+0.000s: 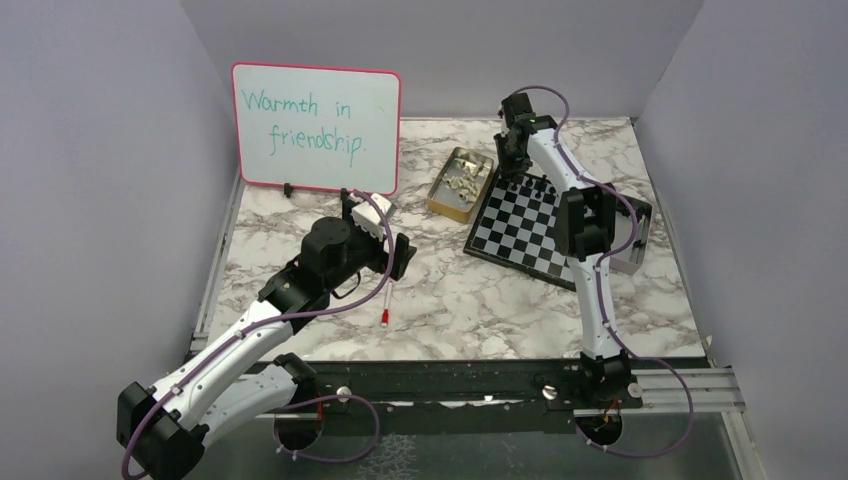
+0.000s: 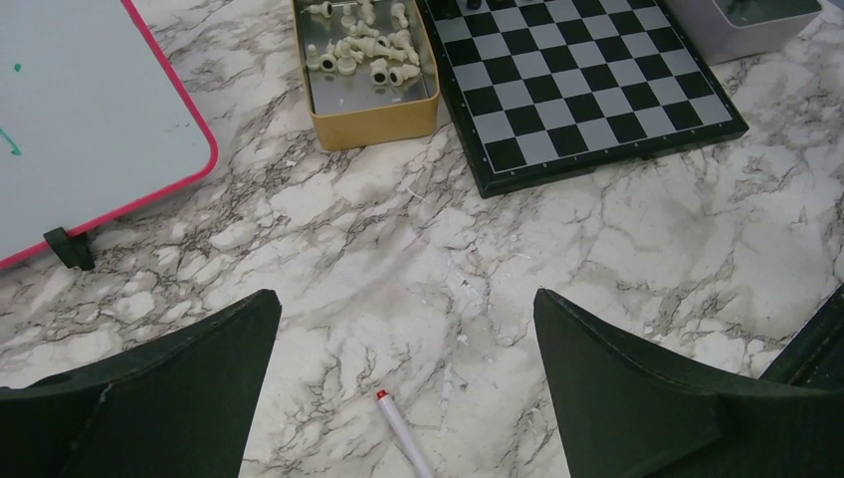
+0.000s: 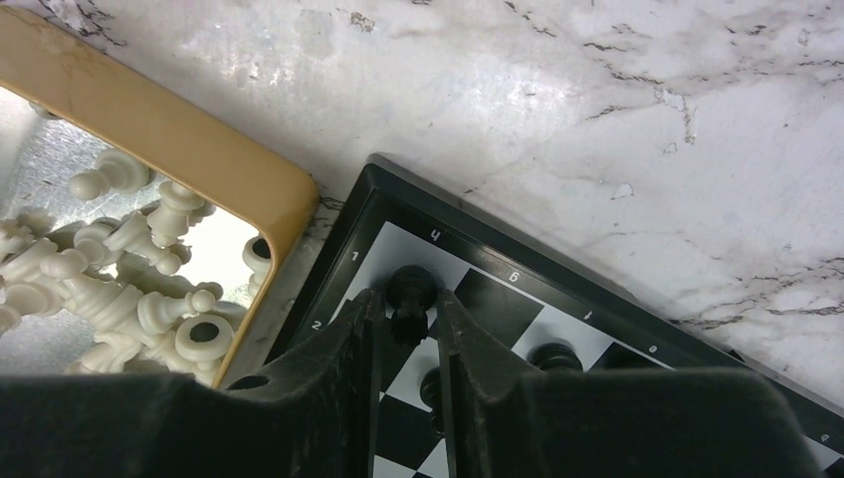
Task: Set up the chess pieces on the board
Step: Place the chess piece on the chessboard, then adjust the chess piece on the chessboard.
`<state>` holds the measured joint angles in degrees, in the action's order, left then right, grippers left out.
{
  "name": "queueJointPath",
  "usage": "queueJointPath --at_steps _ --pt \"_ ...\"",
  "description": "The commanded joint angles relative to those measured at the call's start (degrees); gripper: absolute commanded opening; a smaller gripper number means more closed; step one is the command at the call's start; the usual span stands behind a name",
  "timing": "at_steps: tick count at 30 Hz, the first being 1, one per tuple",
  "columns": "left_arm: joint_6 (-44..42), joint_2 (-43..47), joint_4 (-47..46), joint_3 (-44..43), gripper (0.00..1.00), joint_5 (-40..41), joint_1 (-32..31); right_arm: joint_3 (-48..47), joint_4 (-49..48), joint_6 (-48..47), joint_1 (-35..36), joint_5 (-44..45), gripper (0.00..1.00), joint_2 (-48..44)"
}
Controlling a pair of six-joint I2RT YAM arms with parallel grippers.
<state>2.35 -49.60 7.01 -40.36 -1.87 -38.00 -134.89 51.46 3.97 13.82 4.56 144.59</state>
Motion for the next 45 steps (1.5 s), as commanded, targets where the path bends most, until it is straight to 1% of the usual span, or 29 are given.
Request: queueJointPath --at_steps 1,3,9,14,15,20,22,27,30,33,35,38,43,45 --pt "-1.99 0.47 1.82 -0.10 0.99 2.94 -0.23 1.76 -2.08 1.45 -0.28 -2.68 0.32 0.40" --pt "-2.08 0.82 2.25 -0.29 0.99 4.38 -0.23 2.03 -2.68 1.98 -0.29 -3.05 0.33 -0.32" --pt "-2.09 1.96 1.52 0.36 0.99 2.69 -0.28 0.92 -3.11 3.36 -0.29 -3.63 0.39 -2.25" --pt "-2.09 1.66 1.25 0.33 0.99 1.89 -0.27 1.08 -2.77 3.33 -0.28 0.95 0.45 -5.73" --pt "-2.09 1.62 1.30 0.29 0.99 0.75 -0.29 1.31 -3.03 3.18 -0.27 1.82 0.46 -6.54" --pt "-2.09 2.38 1.38 0.44 0.99 0.62 -0.28 1.22 -2.73 2.57 -0.28 1.87 0.48 -9.72" --pt "-2.09 2.29 1.26 0.33 0.99 0.64 -0.24 2.55 -2.57 2.37 -0.29 1.75 0.48 -11.34" --pt "-2.09 2.32 1.30 0.41 0.99 1.16 -0.25 11.83 -4.62 2.81 -0.24 0.87 0.48 -17.75" --pt "-2.09 2.09 1.21 0.33 0.99 1.08 -0.25 19.17 -7.40 4.45 -0.20 0.37 0.46 -22.57" --pt "-1.91 2.02 1.26 0.46 0.99 1.08 -0.23 28.19 -11.74 6.34 -0.20 -3.77 0.42 -27.51" --pt "-1.98 2.17 1.19 0.25 0.99 1.04 -0.28 33.48 -14.64 7.84 -0.12 -4.28 0.36 -30.40" --pt "-1.98 2.62 1.27 0.20 0.99 0.87 -0.30 39.74 -18.08 9.30 -0.07 -6.15 0.29 -32.07" --pt "-1.81 3.01 0.91 0.55 0.99 0.80 -0.25 43.21 -21.26 10.73 0.88 -7.39 0.24 -31.25" --pt "-1.66 2.80 0.86 0.43 0.99 0.01 -0.31 43.24 -21.58 11.24 1.90 -5.37 0.23 -30.28"
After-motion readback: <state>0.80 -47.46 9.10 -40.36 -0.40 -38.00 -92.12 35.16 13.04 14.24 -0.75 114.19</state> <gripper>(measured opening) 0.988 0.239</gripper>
